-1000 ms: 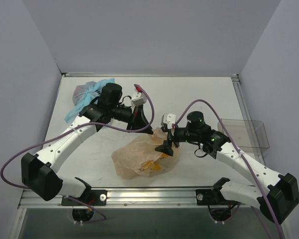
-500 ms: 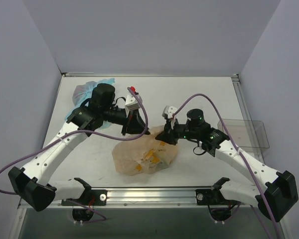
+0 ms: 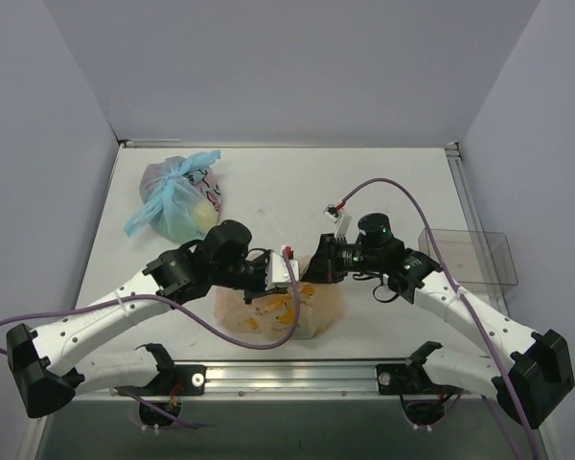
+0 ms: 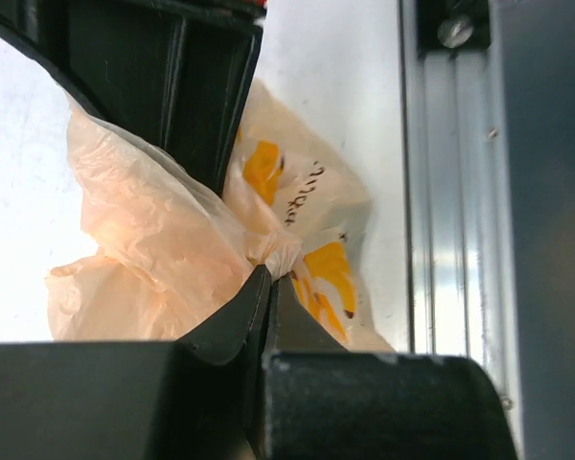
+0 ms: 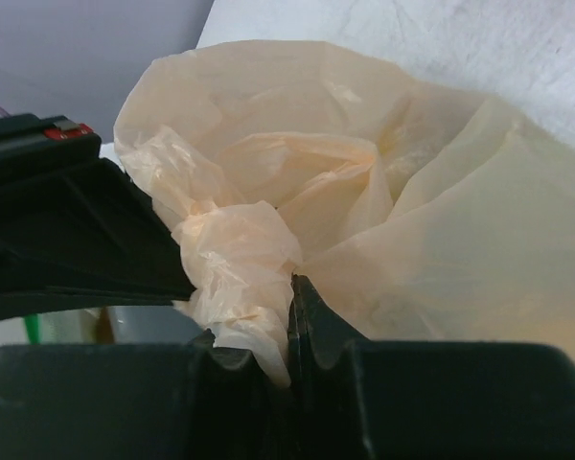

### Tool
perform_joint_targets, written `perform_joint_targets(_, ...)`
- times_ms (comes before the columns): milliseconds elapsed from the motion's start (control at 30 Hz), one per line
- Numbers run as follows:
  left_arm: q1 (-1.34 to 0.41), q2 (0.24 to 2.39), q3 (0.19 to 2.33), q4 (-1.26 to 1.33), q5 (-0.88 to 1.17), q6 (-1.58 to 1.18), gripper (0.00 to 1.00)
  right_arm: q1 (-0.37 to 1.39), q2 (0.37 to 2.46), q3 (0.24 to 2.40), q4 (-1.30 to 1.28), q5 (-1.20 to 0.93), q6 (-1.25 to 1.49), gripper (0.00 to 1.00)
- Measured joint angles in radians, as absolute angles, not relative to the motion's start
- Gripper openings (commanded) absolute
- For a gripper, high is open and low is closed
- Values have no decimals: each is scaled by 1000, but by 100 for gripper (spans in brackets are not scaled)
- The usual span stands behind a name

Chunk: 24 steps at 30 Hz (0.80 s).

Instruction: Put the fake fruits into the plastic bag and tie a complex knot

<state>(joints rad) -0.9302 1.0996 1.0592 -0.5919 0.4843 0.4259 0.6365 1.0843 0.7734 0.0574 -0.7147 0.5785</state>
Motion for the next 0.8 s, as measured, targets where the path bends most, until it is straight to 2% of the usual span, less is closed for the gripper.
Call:
perform_joint_targets(167,-988,1150,1009,-577,358,490,0,636,1084,714,78,-713,730,0)
perform_joint_targets(500,-1056,1247,958,-529,168,543,0,636,1083,651,119,-696,797,0)
perform_joint_targets(667,-1016,1254,941,-462,83,512,0,636,1060,593,196,-690,817,0)
perform_joint_targets(800,-931,1255,981,-449,124,480,0,634,1044,582,251,-675,807,0)
